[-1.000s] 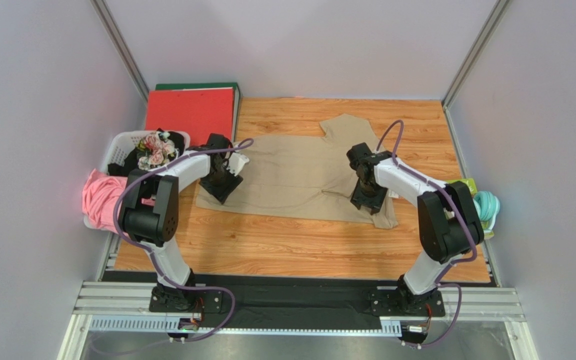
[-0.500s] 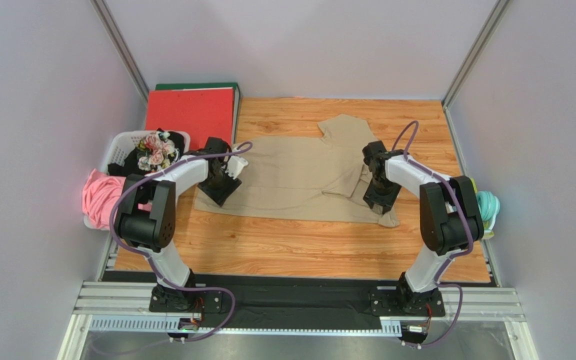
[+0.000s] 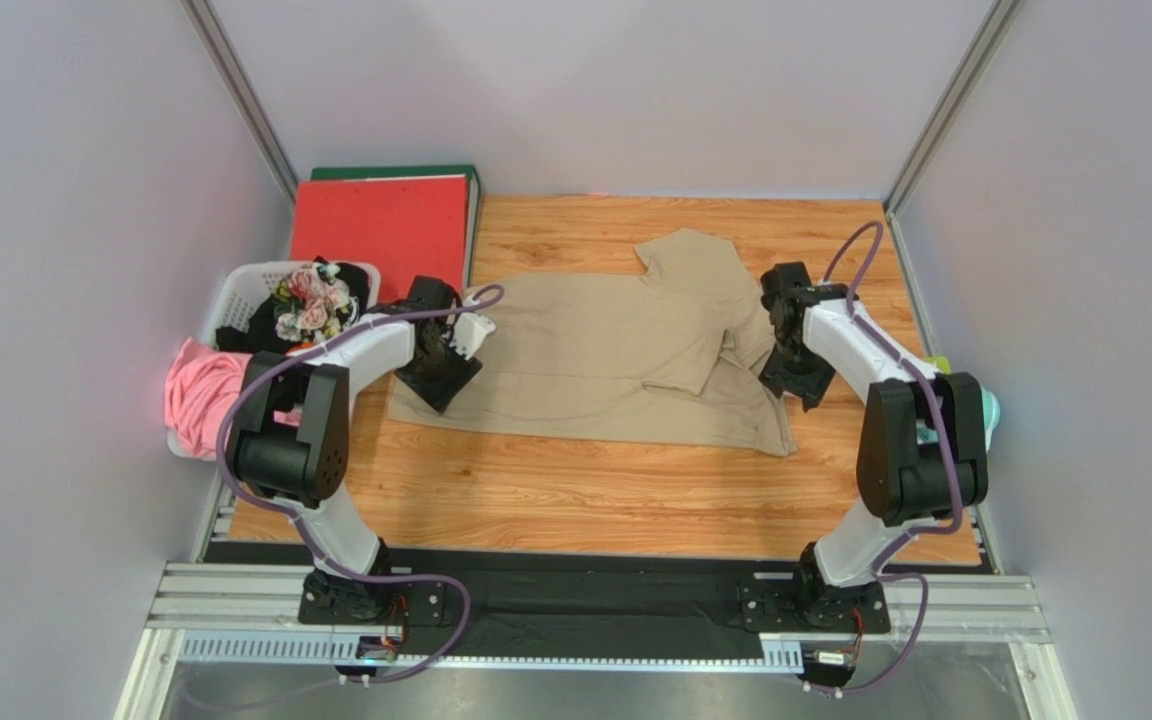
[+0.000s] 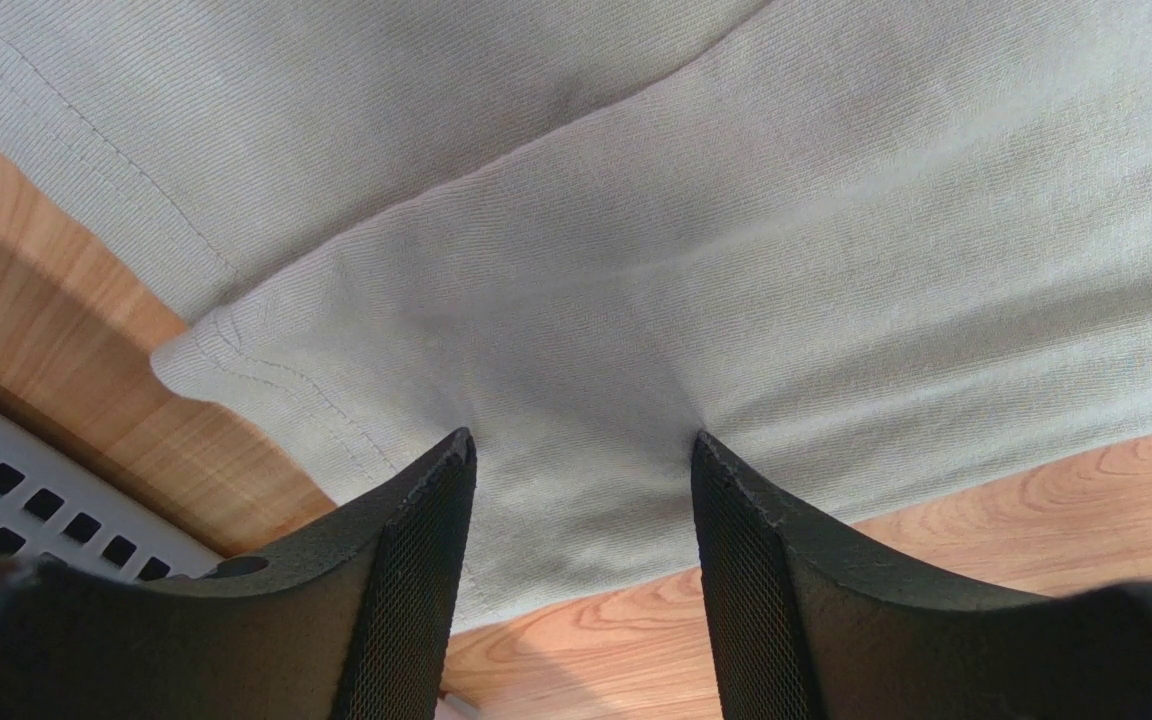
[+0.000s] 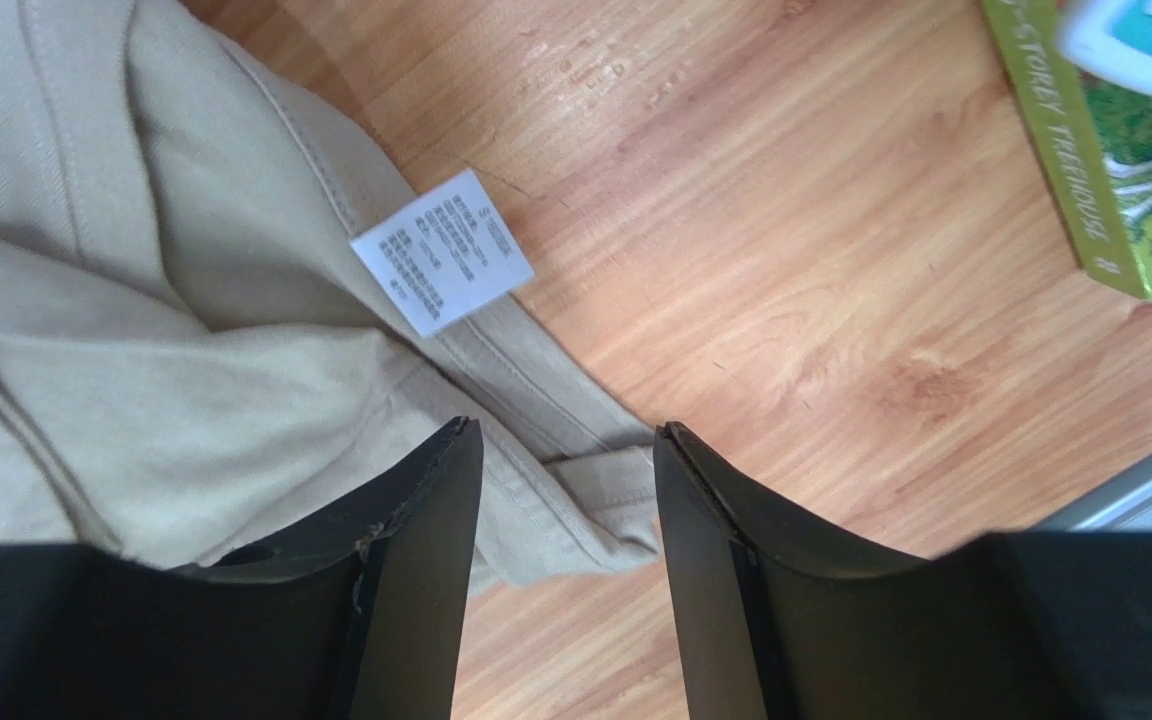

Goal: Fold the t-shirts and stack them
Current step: Fold the tshirt

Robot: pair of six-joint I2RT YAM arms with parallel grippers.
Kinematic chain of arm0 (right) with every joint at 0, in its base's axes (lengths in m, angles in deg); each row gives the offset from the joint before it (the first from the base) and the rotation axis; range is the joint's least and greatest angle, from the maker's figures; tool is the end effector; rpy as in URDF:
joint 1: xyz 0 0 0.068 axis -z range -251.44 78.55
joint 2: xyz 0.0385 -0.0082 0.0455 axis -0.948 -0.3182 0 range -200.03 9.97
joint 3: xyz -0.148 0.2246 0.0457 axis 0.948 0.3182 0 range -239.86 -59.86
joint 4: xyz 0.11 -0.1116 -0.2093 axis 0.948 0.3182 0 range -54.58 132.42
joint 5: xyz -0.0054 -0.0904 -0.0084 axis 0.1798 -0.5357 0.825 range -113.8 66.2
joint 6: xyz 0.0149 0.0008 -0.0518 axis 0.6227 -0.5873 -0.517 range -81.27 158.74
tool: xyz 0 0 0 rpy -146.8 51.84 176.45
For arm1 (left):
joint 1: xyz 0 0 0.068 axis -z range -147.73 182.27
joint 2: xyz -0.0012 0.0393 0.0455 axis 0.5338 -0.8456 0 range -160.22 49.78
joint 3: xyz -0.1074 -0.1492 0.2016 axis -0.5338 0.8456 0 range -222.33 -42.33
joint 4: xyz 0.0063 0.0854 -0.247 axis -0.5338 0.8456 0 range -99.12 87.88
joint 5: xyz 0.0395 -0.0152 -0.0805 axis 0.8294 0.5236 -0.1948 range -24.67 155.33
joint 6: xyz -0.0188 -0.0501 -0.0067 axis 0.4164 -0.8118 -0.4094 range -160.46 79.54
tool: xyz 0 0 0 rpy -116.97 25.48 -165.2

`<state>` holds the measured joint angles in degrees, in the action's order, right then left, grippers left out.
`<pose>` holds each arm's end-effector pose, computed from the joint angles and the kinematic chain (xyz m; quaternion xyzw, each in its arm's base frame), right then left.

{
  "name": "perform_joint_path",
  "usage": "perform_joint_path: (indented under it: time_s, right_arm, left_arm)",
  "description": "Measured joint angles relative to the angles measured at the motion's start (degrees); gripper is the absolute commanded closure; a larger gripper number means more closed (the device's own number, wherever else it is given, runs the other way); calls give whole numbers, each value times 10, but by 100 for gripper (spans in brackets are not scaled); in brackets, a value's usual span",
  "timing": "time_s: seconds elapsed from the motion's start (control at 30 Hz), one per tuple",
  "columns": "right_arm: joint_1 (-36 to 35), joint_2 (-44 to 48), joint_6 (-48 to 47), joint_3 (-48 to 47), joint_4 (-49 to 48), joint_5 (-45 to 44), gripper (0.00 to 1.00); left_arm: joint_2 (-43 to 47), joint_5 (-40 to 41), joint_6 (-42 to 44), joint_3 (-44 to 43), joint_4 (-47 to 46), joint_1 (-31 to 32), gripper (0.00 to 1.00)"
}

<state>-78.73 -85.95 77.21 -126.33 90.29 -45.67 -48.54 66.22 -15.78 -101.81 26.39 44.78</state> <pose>0.3000 0.0249 0.2013 0.2727 0.9420 -0.1556 0.1186 0.3087 -0.0680 0.1623 0.3150 0.9393 0.0221 0.1345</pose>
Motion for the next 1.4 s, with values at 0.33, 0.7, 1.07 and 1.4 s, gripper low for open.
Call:
perform_joint_path:
  time_s: [0.33,0.7,1.07,1.4]
  right_arm:
    - [-35,188,10,127,32,30,50]
    - [-35,144,11,153,35,50,50]
    - [-35,90,11,146,7,47,50]
    - [-17,32,1,134,-28,49,91]
  left_arm:
    - [2,-7,1,3,-3,-3,39]
    - [2,-9,2,3,-2,-3,40]
    - [2,-9,3,3,-2,-9,40]
    - [2,-15,4,3,-1,-17,40]
